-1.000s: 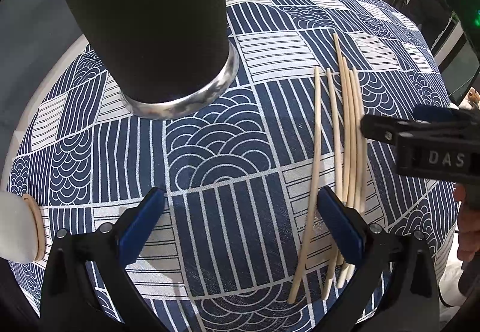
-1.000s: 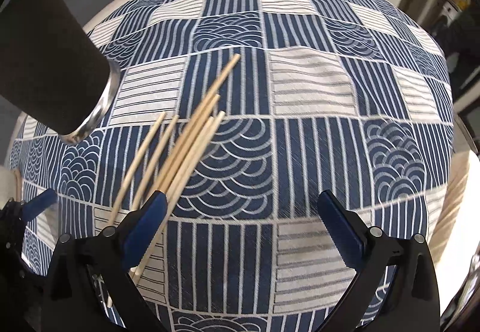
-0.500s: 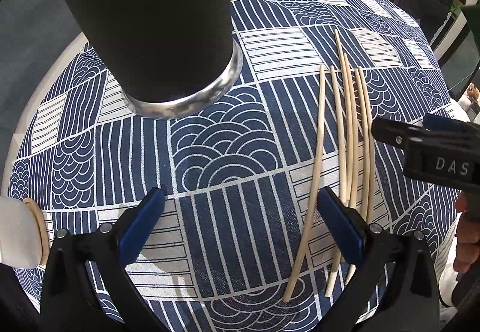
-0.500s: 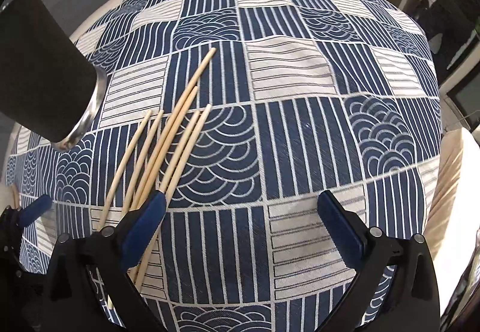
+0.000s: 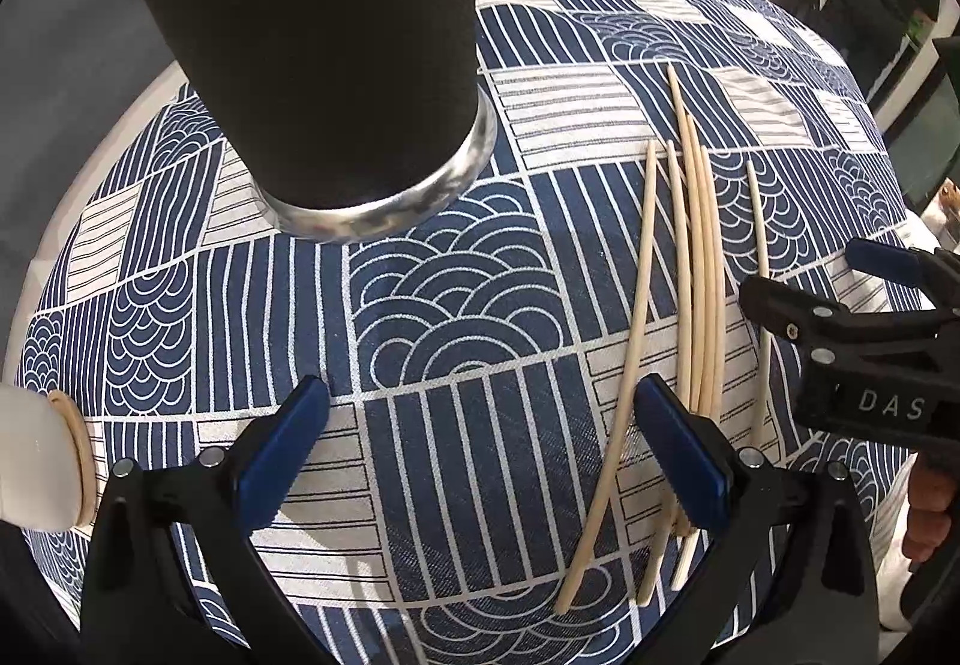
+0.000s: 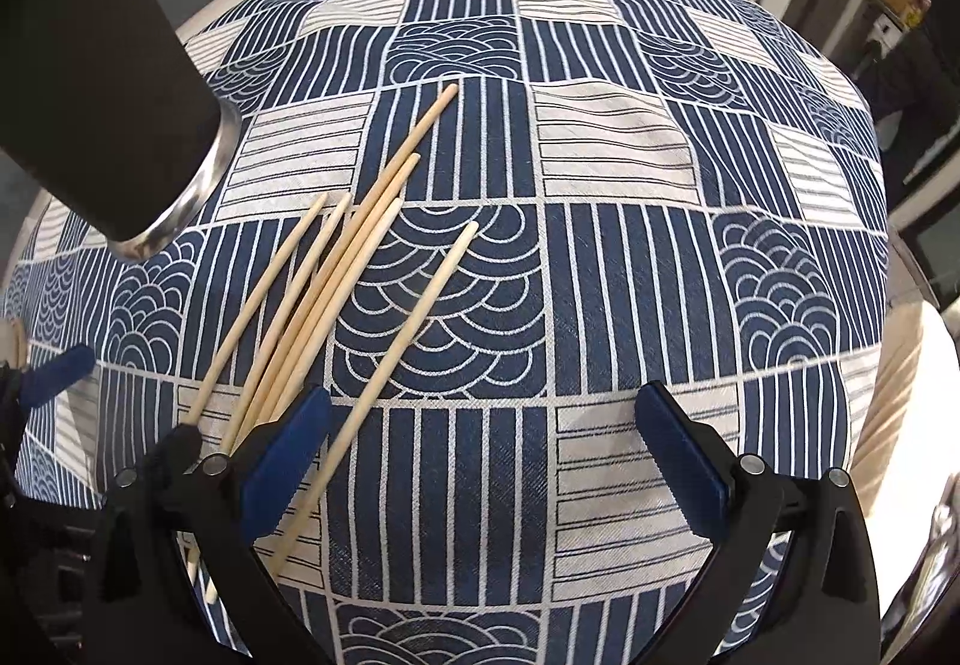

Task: Organize utensils
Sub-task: 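Close the left gripper on one wooden stick and lift it, then carry the stick over the black holder and lower it inside with the left gripper, then open the left gripper to release the stick into the holder, then raise the left tool and move it back toward the remaining sticks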

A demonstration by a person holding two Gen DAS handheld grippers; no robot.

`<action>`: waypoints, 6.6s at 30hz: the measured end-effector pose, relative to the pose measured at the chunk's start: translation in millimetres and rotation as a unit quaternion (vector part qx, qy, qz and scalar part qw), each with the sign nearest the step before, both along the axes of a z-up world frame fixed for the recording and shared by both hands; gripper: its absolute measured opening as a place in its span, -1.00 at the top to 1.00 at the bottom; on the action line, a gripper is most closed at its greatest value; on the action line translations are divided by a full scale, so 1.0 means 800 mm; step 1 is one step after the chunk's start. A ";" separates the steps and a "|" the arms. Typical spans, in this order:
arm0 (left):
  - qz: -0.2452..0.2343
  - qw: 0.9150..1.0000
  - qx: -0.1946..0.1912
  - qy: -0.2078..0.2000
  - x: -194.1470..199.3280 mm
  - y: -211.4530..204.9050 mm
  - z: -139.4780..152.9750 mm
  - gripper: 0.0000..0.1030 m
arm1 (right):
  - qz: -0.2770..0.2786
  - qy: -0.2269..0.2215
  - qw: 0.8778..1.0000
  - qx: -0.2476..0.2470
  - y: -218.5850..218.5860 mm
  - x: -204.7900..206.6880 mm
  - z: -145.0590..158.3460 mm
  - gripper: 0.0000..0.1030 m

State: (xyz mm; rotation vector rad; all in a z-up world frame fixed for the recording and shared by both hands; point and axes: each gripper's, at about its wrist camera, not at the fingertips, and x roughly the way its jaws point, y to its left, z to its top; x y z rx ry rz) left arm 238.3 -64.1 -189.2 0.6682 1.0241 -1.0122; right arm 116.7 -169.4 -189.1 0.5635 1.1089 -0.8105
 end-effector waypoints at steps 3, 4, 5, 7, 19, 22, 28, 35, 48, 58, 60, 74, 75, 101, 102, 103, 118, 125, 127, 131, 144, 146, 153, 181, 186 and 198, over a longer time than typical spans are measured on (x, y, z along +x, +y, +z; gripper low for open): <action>0.007 1.000 -0.001 0.001 0.000 0.000 0.000 -0.93 | 0.014 -0.004 1.000 -0.006 0.002 -0.003 0.003 -0.78; 0.018 1.000 -0.002 0.000 -0.001 0.002 0.000 -0.93 | 0.021 -0.008 1.000 -0.011 0.003 -0.007 0.004 -0.68; 0.027 1.000 -0.003 -0.001 -0.003 0.004 0.000 -0.92 | 0.029 -0.013 0.999 -0.017 0.005 -0.010 0.007 -0.47; 0.040 0.999 -0.004 0.000 -0.006 0.007 0.002 -0.84 | 0.044 -0.022 0.999 -0.024 0.009 -0.016 0.013 0.00; 0.038 0.998 -0.029 0.031 -0.055 0.029 0.019 0.91 | 0.118 -0.041 0.992 0.001 -0.021 -0.042 0.017 0.91; 0.085 0.994 -0.032 0.063 -0.056 0.047 0.019 0.91 | 0.126 -0.042 0.991 0.015 -0.038 -0.047 0.020 0.91; 0.135 0.988 -0.023 0.077 -0.065 0.066 0.027 0.91 | 0.135 -0.063 0.989 0.023 -0.062 -0.053 0.045 0.91; 0.198 0.979 -0.020 0.037 -0.069 0.077 0.058 0.91 | 0.188 -0.084 0.978 0.021 -0.071 -0.041 0.079 0.91; 0.307 0.951 -0.031 -0.034 -0.107 0.087 0.133 0.91 | 0.305 -0.156 0.939 0.014 -0.082 -0.012 0.148 0.91; 0.385 0.916 -0.065 -0.090 -0.159 0.071 0.178 0.91 | 0.396 -0.245 0.885 -0.010 -0.099 -0.002 0.214 0.91; 0.394 0.911 -0.069 -0.097 -0.163 0.065 0.185 0.91 | 0.407 -0.258 0.876 -0.013 -0.103 0.000 0.228 0.91; 0.375 0.901 -0.185 -0.118 -0.104 0.046 0.273 0.91 | 0.429 -0.325 0.842 -0.025 -0.111 0.065 0.294 0.91; 0.370 0.901 -0.192 -0.118 -0.095 0.045 0.277 0.91 | 0.430 -0.330 0.840 -0.023 -0.110 0.072 0.297 0.91; 0.284 0.857 -0.426 -0.058 0.094 0.026 0.227 0.91 | 0.421 -0.433 0.797 0.006 -0.074 0.230 0.269 0.91; 0.286 0.856 -0.428 -0.056 0.098 0.026 0.221 0.91 | 0.418 -0.433 0.798 0.008 -0.074 0.233 0.265 0.91; 0.287 0.854 -0.430 -0.052 0.100 0.027 0.216 0.91 | 0.416 -0.433 0.800 0.011 -0.075 0.237 0.261 0.91; 0.304 0.854 -0.408 -0.105 0.058 0.041 0.198 0.27 | 0.406 -0.395 0.823 -0.030 -0.076 0.198 0.222 -0.12; 0.331 0.850 -0.384 -0.144 0.023 0.065 0.216 -0.42 | 0.371 -0.395 0.838 -0.061 -0.102 0.166 0.238 -0.70; 0.332 0.854 -0.371 -0.152 0.011 0.068 0.223 -0.59 | 0.372 -0.391 0.839 -0.064 -0.103 0.161 0.239 -0.70; 0.336 0.855 -0.351 -0.179 -0.018 0.072 0.235 -0.87 | 0.374 -0.381 0.844 -0.057 -0.104 0.152 0.240 -0.74; 0.377 0.856 -0.298 -0.189 -0.092 0.081 0.220 -0.89 | 0.389 -0.354 0.849 -0.042 -0.110 0.098 0.239 -0.76; 0.387 0.854 -0.294 -0.187 -0.104 0.085 0.217 -0.89 | 0.392 -0.348 0.851 -0.037 -0.111 0.088 0.234 -0.77; 0.418 0.850 -0.259 -0.189 -0.138 0.103 0.198 -0.89 | 0.405 -0.321 0.855 -0.035 -0.107 0.064 0.216 -0.77; 0.264 0.956 -0.113 -0.061 -0.076 0.075 0.100 -0.89 | 0.309 -0.105 0.945 0.018 -0.098 -0.013 0.097 -0.77; 0.209 0.972 -0.102 -0.032 -0.051 0.061 0.074 -0.89 | 0.284 -0.068 0.956 0.020 -0.077 -0.024 0.084 -0.77; 0.093 0.993 -0.065 0.028 -0.017 0.022 0.022 -0.89 | 0.177 -0.036 0.980 0.089 -0.045 -0.075 0.040 -0.77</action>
